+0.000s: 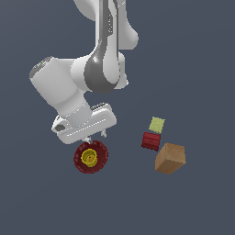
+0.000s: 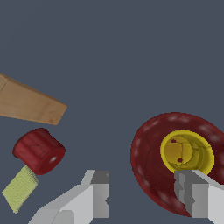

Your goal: Pick up a designated object from a clutter of objects.

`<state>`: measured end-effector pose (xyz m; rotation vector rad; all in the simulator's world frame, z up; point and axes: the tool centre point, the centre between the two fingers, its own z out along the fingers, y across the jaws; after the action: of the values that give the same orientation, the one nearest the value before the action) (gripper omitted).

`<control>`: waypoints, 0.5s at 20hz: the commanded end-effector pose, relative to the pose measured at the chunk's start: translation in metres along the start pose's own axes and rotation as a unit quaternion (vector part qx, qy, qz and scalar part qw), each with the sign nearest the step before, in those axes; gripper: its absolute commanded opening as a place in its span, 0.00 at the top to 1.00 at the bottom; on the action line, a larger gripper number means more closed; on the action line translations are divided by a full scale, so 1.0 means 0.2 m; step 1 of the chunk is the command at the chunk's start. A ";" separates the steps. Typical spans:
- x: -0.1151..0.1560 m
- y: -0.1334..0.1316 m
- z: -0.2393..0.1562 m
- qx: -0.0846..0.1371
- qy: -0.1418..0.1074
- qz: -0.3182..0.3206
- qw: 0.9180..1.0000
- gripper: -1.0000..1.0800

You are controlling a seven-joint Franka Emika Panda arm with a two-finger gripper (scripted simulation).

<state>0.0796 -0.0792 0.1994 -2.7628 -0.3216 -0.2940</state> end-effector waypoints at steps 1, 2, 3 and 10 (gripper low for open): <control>0.00 0.06 0.04 0.010 0.014 -0.006 1.000 0.38; 0.00 0.09 0.06 0.014 0.019 -0.009 1.000 0.38; -0.01 0.12 0.07 0.017 0.025 -0.011 0.999 0.38; -0.03 0.30 0.17 0.036 0.068 -0.023 0.997 0.38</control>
<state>0.0927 -0.1168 0.1538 -2.6637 -0.3513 -0.4441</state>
